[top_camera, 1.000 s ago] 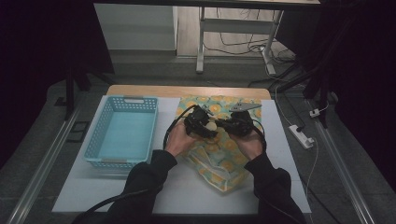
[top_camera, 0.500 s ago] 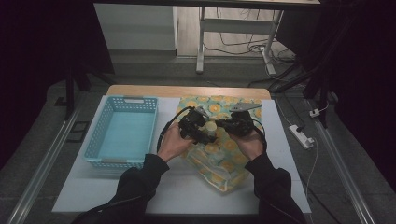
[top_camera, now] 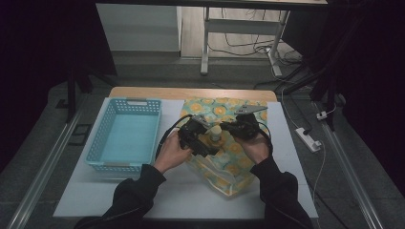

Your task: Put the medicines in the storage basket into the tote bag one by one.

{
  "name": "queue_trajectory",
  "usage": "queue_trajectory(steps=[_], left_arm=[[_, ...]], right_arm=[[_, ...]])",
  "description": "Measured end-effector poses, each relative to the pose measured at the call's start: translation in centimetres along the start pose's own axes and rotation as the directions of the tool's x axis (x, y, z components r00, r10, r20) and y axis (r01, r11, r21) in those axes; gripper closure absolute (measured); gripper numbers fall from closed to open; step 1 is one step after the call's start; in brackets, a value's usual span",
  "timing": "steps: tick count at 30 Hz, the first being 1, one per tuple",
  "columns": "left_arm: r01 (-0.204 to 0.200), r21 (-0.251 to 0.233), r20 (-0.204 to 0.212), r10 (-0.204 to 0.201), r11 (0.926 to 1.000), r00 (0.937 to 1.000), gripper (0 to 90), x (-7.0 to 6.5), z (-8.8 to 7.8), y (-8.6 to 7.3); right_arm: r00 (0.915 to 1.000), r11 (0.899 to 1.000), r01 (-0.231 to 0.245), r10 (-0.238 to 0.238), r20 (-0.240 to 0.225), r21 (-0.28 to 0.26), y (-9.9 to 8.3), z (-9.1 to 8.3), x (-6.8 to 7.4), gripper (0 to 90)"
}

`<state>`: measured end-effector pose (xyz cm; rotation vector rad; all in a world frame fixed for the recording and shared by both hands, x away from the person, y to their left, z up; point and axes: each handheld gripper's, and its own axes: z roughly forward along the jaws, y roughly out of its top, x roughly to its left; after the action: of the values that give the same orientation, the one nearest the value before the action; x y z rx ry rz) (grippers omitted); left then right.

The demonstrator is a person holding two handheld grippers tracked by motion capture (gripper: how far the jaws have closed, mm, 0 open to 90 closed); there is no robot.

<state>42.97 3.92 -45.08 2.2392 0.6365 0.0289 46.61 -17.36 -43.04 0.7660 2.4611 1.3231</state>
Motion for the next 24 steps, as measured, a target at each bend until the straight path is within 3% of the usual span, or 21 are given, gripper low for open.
queue_trajectory(steps=[9,17,24], left_arm=[[-0.039,-0.004,0.017,0.039,0.9992,0.9991,0.8,-1.3,0.0,-1.2],[-0.073,0.002,-0.012,0.073,0.9973,0.9973,0.1,-2.1,0.4,-2.1],[-0.071,0.016,-0.016,0.071,0.9974,0.9974,0.1,-2.3,1.1,-2.5]], right_arm=[[1.0000,1.000,0.004,-0.004,-0.004,-0.001,0.1,-0.1,0.0,90.0],[1.0000,1.000,0.004,-0.004,-0.006,0.002,0.1,-0.1,0.2,90.0],[1.0000,1.000,0.005,-0.005,-0.009,0.001,0.1,-0.2,0.3,90.0]])
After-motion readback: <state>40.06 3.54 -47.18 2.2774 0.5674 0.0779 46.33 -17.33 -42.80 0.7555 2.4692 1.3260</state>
